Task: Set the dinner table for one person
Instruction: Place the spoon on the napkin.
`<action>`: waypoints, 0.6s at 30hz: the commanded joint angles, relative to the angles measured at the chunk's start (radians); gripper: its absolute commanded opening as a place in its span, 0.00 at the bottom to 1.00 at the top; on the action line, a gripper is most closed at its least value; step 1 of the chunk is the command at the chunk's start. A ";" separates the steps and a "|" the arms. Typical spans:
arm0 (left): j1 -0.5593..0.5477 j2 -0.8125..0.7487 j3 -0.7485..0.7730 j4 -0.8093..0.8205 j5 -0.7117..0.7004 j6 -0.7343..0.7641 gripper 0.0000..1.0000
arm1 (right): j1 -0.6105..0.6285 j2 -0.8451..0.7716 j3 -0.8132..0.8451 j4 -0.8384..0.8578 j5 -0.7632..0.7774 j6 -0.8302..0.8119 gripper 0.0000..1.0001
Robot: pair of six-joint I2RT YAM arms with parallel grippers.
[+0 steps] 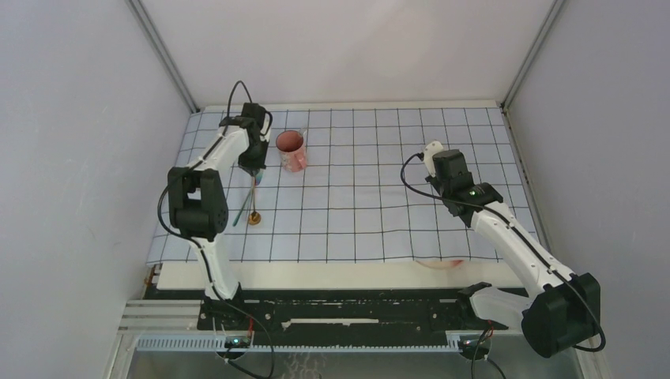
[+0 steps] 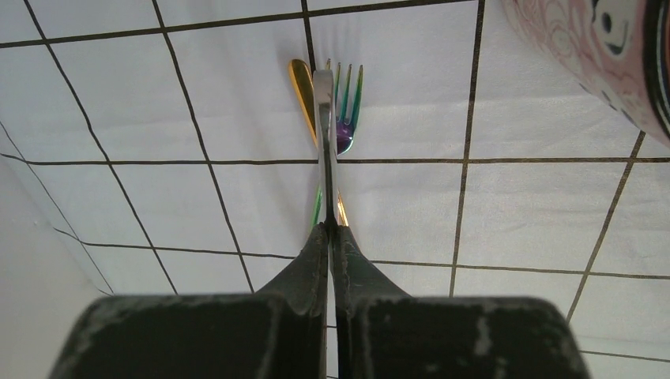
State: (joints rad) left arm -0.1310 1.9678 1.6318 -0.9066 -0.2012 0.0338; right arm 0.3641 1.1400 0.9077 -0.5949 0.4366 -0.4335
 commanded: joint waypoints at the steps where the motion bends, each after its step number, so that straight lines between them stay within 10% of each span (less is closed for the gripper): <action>1: 0.006 0.004 0.005 -0.010 0.016 -0.011 0.00 | -0.006 -0.026 0.000 0.044 -0.002 -0.003 0.12; 18: 0.002 0.056 0.036 -0.025 0.052 -0.029 0.08 | -0.013 -0.031 -0.011 0.044 -0.004 -0.007 0.12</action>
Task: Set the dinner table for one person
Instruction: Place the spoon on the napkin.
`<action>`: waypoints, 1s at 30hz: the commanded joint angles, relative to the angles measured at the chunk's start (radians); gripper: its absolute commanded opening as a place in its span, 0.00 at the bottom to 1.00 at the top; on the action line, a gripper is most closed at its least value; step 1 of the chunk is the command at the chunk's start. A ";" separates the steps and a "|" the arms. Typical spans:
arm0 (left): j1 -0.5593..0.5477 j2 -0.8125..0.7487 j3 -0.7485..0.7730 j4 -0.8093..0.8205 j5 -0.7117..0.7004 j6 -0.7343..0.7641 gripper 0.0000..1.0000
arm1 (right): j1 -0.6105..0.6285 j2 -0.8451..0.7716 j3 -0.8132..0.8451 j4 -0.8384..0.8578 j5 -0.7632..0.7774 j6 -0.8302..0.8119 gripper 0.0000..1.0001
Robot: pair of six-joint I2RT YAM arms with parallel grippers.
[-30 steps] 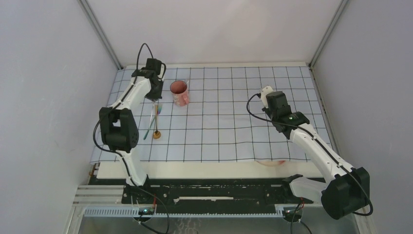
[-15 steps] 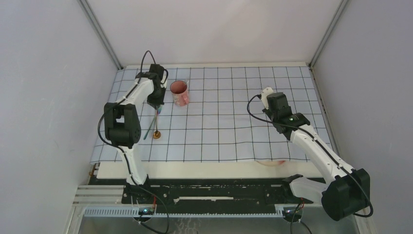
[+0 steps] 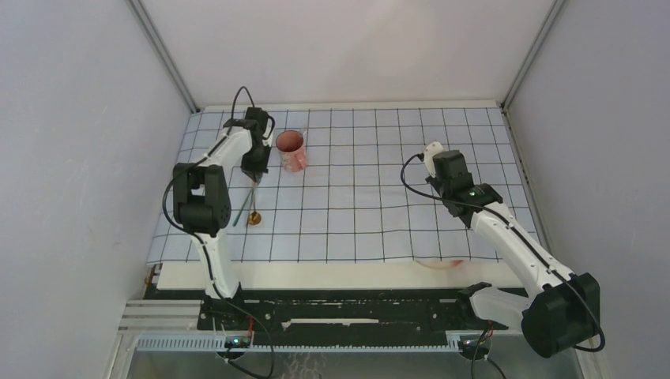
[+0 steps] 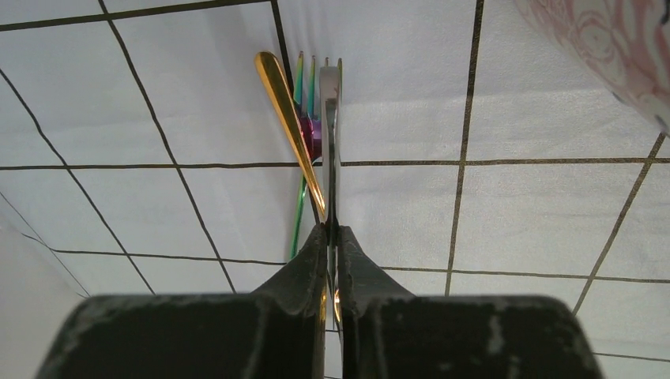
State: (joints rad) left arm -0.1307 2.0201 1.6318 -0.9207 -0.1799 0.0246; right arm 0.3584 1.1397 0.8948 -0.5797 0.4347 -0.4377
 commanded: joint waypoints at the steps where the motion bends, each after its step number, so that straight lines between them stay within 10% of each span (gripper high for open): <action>1: 0.001 0.009 0.036 -0.012 0.033 -0.018 0.10 | -0.007 -0.031 0.002 0.027 -0.003 -0.004 0.12; 18: -0.009 -0.032 0.080 0.005 0.017 -0.026 0.22 | -0.015 -0.040 0.002 0.015 -0.007 -0.006 0.12; 30: -0.297 -0.132 0.125 0.256 -0.319 0.102 0.22 | -0.010 -0.008 0.003 0.059 -0.034 0.025 0.13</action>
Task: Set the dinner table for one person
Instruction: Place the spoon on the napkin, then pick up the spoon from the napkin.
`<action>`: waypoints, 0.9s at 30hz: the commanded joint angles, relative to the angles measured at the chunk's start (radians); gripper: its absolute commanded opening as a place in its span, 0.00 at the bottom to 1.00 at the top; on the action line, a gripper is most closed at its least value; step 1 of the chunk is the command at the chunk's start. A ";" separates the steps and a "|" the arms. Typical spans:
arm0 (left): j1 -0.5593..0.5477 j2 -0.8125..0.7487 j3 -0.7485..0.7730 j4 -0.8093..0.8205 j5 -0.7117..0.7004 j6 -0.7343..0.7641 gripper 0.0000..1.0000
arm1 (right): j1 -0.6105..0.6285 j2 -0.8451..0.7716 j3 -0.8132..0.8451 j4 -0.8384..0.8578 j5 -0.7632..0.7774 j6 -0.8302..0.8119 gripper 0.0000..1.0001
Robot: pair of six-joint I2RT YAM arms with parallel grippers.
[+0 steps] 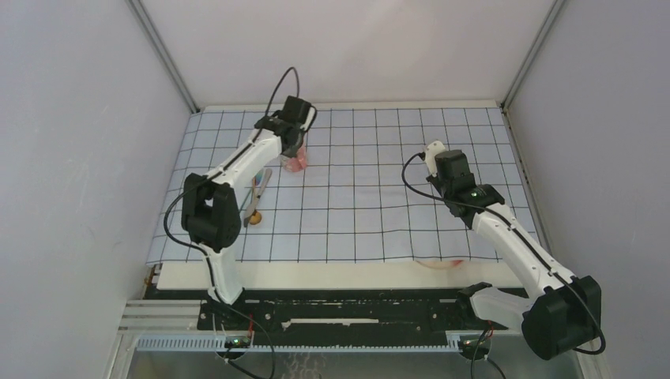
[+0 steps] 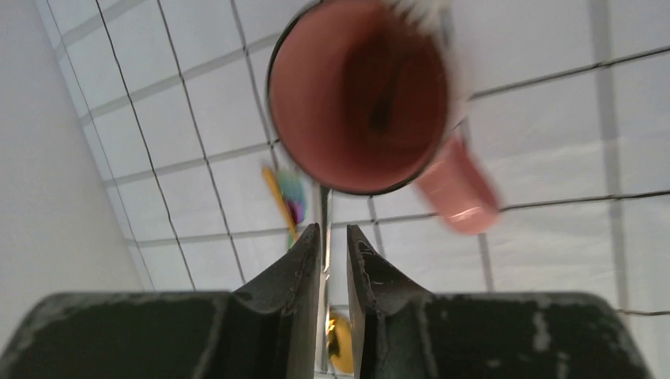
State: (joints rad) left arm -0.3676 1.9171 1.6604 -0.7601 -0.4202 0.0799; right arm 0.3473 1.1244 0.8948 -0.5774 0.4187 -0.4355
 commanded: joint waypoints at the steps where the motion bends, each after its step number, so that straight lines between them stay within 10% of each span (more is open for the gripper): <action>1: -0.067 -0.009 0.136 0.085 -0.073 0.042 0.22 | 0.005 0.014 0.003 0.065 -0.012 0.019 0.13; 10: -0.162 0.182 0.318 0.140 -0.288 0.146 0.23 | 0.009 0.001 0.014 0.047 0.007 0.021 0.13; 27: -0.209 0.215 0.350 0.114 -0.219 0.119 0.46 | 0.010 0.001 0.013 0.024 0.005 0.015 0.14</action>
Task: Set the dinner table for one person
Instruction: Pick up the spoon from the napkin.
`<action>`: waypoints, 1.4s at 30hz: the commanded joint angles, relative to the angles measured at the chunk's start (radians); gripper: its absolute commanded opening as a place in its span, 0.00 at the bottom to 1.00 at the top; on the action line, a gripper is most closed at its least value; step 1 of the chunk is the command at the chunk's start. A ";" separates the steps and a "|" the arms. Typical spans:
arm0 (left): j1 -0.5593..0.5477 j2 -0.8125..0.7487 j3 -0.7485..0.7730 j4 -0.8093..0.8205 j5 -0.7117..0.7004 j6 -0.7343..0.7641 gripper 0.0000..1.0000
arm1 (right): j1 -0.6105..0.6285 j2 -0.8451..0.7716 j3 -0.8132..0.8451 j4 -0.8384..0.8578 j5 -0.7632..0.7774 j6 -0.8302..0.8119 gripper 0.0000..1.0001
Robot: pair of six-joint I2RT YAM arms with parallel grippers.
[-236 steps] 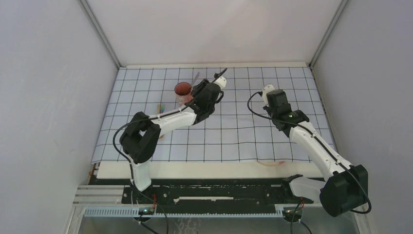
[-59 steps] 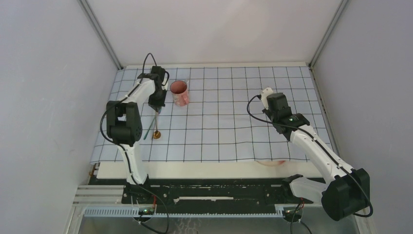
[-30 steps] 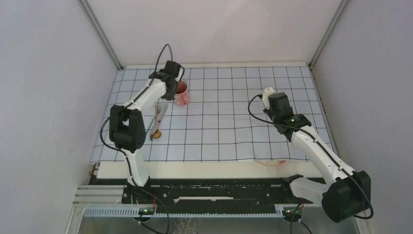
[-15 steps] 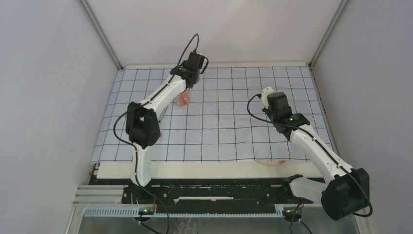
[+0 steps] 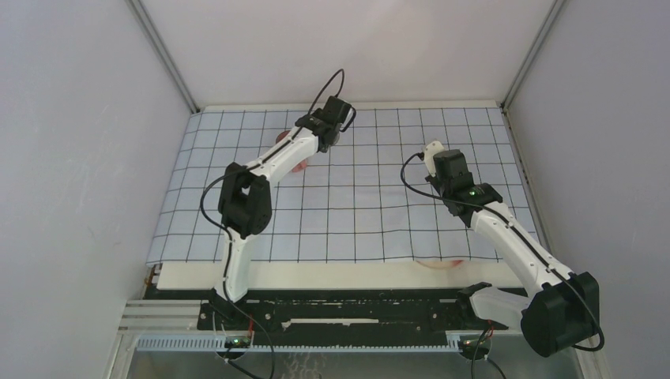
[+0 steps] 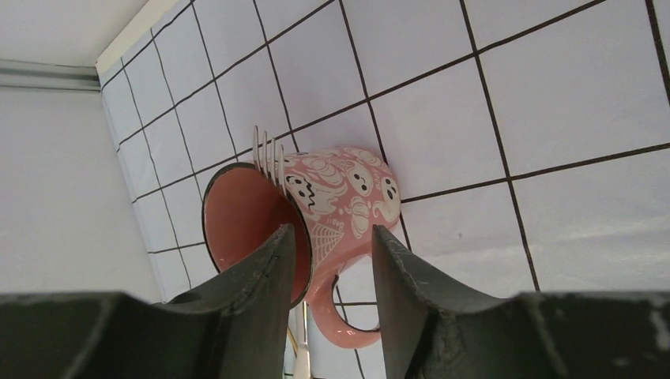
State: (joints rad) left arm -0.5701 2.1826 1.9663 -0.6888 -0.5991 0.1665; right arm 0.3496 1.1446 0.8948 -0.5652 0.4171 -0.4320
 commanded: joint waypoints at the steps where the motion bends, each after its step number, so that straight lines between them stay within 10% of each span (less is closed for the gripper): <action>1: -0.011 -0.048 0.030 0.064 -0.061 0.050 0.46 | 0.008 -0.020 0.015 0.011 0.006 0.011 0.14; 42: -0.016 0.037 -0.141 0.422 -0.300 0.330 0.33 | 0.000 -0.041 0.014 0.021 0.034 -0.007 0.13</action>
State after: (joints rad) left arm -0.5938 2.2234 1.8210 -0.3000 -0.8799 0.4824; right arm 0.3511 1.1263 0.8948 -0.5728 0.4366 -0.4397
